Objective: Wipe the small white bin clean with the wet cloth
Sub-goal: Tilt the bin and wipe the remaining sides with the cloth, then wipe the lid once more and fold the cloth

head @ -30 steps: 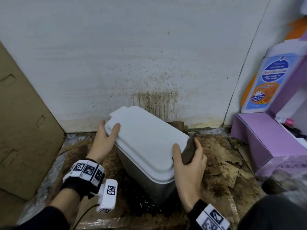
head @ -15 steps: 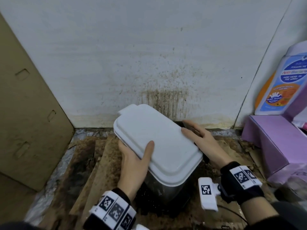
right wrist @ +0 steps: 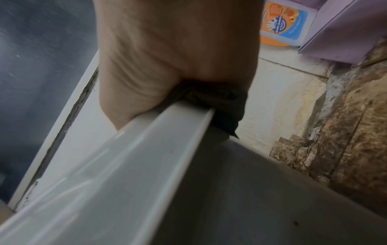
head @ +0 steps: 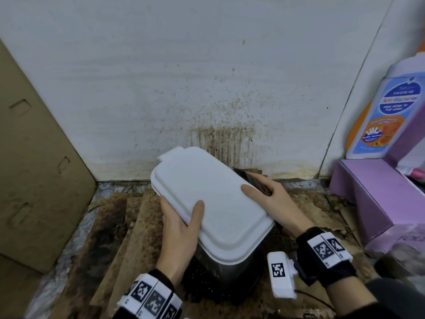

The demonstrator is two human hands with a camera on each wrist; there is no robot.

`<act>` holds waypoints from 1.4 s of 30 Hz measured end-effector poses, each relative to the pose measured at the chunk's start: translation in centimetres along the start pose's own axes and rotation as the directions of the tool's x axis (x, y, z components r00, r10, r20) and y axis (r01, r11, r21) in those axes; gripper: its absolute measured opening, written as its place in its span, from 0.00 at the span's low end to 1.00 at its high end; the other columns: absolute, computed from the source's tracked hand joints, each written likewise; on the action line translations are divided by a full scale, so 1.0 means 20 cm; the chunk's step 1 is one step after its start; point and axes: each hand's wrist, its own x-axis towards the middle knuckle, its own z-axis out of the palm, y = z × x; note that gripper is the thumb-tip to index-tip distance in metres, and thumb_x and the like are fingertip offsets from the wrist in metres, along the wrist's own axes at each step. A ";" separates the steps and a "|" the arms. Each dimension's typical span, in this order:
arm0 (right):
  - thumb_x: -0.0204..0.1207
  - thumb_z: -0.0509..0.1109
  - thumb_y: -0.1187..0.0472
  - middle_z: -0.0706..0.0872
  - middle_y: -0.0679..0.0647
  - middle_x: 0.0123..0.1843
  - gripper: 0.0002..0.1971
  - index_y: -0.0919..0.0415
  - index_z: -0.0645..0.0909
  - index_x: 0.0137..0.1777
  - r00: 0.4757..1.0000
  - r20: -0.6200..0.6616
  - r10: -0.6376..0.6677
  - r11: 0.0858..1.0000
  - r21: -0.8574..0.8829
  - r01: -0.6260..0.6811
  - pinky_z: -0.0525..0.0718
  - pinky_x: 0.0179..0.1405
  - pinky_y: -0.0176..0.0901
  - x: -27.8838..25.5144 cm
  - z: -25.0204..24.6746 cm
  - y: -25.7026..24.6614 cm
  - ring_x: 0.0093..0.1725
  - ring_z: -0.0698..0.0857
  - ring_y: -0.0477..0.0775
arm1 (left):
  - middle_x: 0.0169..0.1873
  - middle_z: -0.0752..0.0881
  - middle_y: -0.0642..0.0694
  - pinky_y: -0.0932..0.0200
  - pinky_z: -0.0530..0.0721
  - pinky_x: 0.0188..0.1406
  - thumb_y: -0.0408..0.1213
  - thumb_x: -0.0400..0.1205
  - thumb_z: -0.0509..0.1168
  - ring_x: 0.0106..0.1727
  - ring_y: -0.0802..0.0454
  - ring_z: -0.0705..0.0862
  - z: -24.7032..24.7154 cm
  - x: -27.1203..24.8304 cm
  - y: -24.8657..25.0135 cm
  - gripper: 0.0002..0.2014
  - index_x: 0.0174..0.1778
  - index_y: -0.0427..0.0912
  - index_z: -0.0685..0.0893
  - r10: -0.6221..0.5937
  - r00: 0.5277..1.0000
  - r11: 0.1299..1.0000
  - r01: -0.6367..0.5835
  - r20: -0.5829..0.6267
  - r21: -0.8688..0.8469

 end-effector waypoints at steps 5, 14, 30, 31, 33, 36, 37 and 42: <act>0.78 0.77 0.38 0.82 0.36 0.76 0.27 0.36 0.79 0.77 0.993 -0.117 -0.007 0.999 0.047 0.012 0.82 0.75 0.56 -0.06 0.07 0.05 0.74 0.82 0.43 | 0.77 0.77 0.62 0.60 0.86 0.66 0.48 0.84 0.68 0.72 0.65 0.81 -0.06 0.06 0.04 0.38 0.88 0.62 0.56 0.015 0.996 1.000 -0.013 0.085 -0.018; 0.82 0.70 0.39 0.75 0.36 0.70 0.31 0.36 0.69 0.84 0.907 -0.417 0.053 0.995 0.094 -0.015 0.74 0.81 0.57 -0.28 0.36 0.08 0.78 0.73 0.45 | 0.70 0.84 0.66 0.50 0.89 0.61 0.50 0.87 0.65 0.66 0.59 0.88 -0.17 0.24 0.13 0.29 0.83 0.71 0.64 -0.138 0.932 0.990 0.128 0.336 0.051; 0.85 0.59 0.34 0.69 0.35 0.84 0.31 0.35 0.61 0.88 0.907 -0.408 -0.102 0.992 0.020 0.121 0.70 0.85 0.62 -0.13 0.27 0.12 0.86 0.67 0.47 | 0.64 0.88 0.63 0.54 0.90 0.57 0.53 0.85 0.66 0.61 0.59 0.90 -0.20 0.24 0.14 0.20 0.69 0.79 0.70 -0.169 0.941 0.978 0.123 0.292 0.169; 0.88 0.58 0.37 0.67 0.33 0.83 0.31 0.37 0.59 0.89 0.908 -0.389 -0.156 0.988 -0.041 0.152 0.67 0.86 0.58 -0.12 0.26 0.08 0.87 0.64 0.45 | 0.64 0.87 0.63 0.54 0.90 0.57 0.56 0.84 0.66 0.60 0.60 0.90 -0.20 0.24 0.14 0.20 0.71 0.76 0.71 -0.163 0.951 0.971 0.107 0.265 0.212; 0.90 0.58 0.41 0.65 0.33 0.81 0.32 0.41 0.54 0.91 0.928 -0.279 -0.246 0.967 -0.140 0.214 0.65 0.81 0.46 -0.11 0.24 0.00 0.84 0.62 0.40 | 0.67 0.81 0.58 0.48 0.88 0.62 0.68 0.79 0.66 0.63 0.57 0.87 -0.21 0.24 0.12 0.32 0.78 0.66 0.70 -0.133 0.972 0.941 0.063 0.192 0.332; 0.90 0.59 0.45 0.72 0.42 0.77 0.32 0.47 0.54 0.92 0.922 -0.023 -0.387 0.853 -0.389 0.348 0.70 0.73 0.46 -0.08 0.25 -0.10 0.76 0.69 0.44 | 0.68 0.75 0.52 0.46 0.83 0.68 0.69 0.82 0.60 0.64 0.61 0.81 -0.21 0.22 0.10 0.31 0.79 0.59 0.71 -0.060 0.991 0.909 0.006 0.117 0.418; 0.90 0.60 0.45 0.74 0.45 0.77 0.32 0.50 0.57 0.91 0.901 0.072 -0.427 0.776 -0.483 0.406 0.72 0.75 0.50 -0.07 0.26 -0.11 0.75 0.71 0.47 | 0.67 0.74 0.52 0.50 0.79 0.69 0.65 0.86 0.56 0.63 0.67 0.78 -0.21 0.20 0.10 0.26 0.78 0.57 0.73 -0.026 0.995 0.905 -0.019 0.101 0.425; 0.85 0.62 0.36 0.74 0.42 0.83 0.35 0.49 0.64 0.88 0.786 0.419 -0.454 0.505 -0.606 0.614 0.68 0.82 0.49 -0.04 0.32 -0.12 0.82 0.70 0.43 | 0.61 0.78 0.49 0.58 0.71 0.66 0.49 0.93 0.47 0.65 0.57 0.78 -0.19 0.16 0.17 0.19 0.71 0.51 0.80 0.082 0.997 0.901 -0.078 0.009 0.427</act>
